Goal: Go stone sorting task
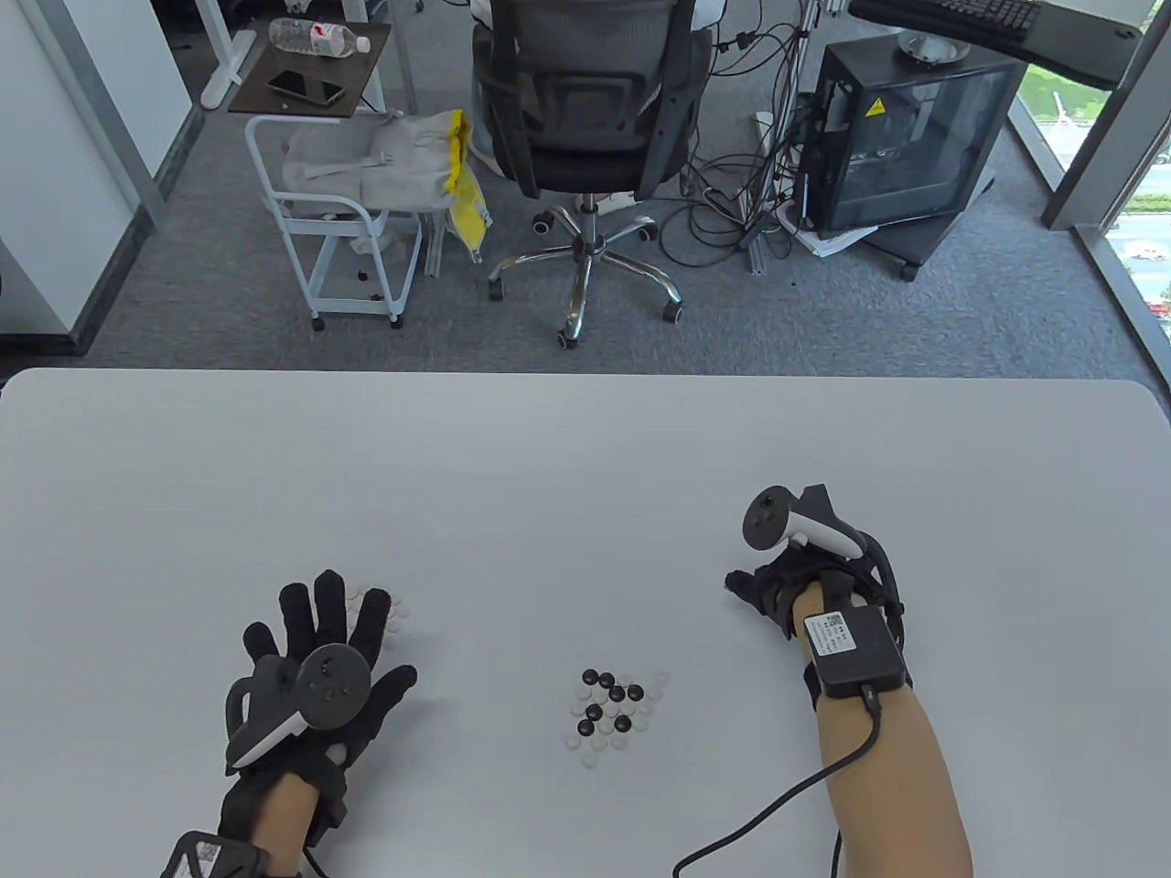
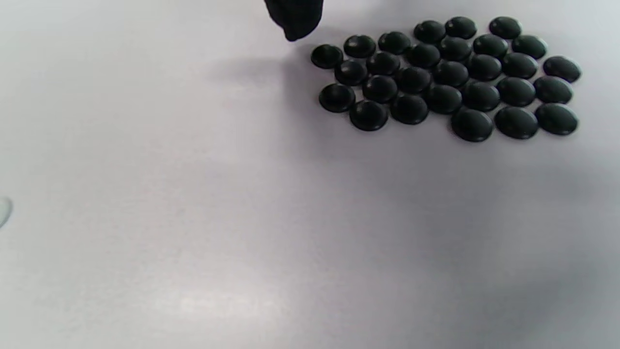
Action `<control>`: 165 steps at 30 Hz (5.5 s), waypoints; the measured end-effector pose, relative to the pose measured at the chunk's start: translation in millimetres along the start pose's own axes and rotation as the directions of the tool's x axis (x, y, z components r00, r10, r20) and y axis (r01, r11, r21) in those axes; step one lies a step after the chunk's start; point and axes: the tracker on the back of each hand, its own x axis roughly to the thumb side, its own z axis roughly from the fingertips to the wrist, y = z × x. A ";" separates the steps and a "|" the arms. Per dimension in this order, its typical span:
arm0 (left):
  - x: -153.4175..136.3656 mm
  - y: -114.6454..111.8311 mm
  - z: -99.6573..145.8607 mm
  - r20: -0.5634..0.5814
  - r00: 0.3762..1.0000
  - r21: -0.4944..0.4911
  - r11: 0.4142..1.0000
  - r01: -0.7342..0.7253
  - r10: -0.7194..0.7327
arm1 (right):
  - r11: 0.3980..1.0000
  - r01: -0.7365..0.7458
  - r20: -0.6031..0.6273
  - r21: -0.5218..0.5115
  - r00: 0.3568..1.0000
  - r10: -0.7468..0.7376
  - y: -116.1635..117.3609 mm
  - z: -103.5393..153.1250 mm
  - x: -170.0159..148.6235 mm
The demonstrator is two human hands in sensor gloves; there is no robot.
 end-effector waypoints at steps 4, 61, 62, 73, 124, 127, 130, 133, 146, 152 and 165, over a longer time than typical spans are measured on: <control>0.7 -0.4 -0.6 0.004 1.000 0.000 1.000 0.005 -0.005 | 0.999 -0.046 0.124 -0.002 0.991 0.046 -2.6 11.6 27.7; 0.0 -0.2 -1.1 -0.001 1.000 -0.010 1.000 0.001 -0.001 | 1.000 -0.003 0.118 0.019 0.993 0.000 5.4 11.9 3.0; 0.0 -0.1 -1.1 -0.001 1.000 -0.010 1.000 0.000 0.000 | 1.000 -0.012 0.132 0.020 0.991 0.009 5.1 13.5 6.9; 0.9 -0.2 -1.5 0.001 1.000 -0.012 1.000 0.005 -0.005 | 0.986 -0.144 0.493 0.082 0.866 0.086 32.9 42.3 98.8; 3.4 -2.1 -3.1 0.004 1.000 -0.027 0.999 0.022 -0.022 | 0.998 0.052 -0.088 -0.041 0.995 -0.055 -13.9 -15.2 -27.0; 3.9 -2.2 -3.5 0.005 1.000 -0.032 0.999 0.024 -0.023 | 1.000 -0.028 0.072 -0.011 0.997 0.029 -11.2 -8.5 1.5; 4.4 -2.4 -4.0 0.005 1.000 -0.036 0.999 0.026 -0.025 | 0.997 -0.075 0.235 0.024 0.970 0.068 -1.0 3.2 36.6; 4.8 -2.4 -3.9 0.004 1.000 -0.037 0.999 0.027 -0.027 | 0.989 -0.139 0.403 0.059 0.909 0.104 17.2 18.7 72.8; 5.5 -0.2 -2.6 0.011 1.000 -0.027 0.999 0.023 -0.022 | 0.961 -0.248 0.599 0.122 0.791 0.128 71.0 38.2 120.6; 5.1 -0.7 -2.6 0.006 1.000 -0.031 0.999 0.018 -0.018 | 0.965 -0.230 0.587 0.127 0.802 0.114 72.9 28.7 123.4; 5.3 -1.1 -2.7 0.003 1.000 -0.037 0.999 0.023 -0.023 | 0.986 -0.167 0.319 0.021 0.936 0.151 19.1 -19.7 99.8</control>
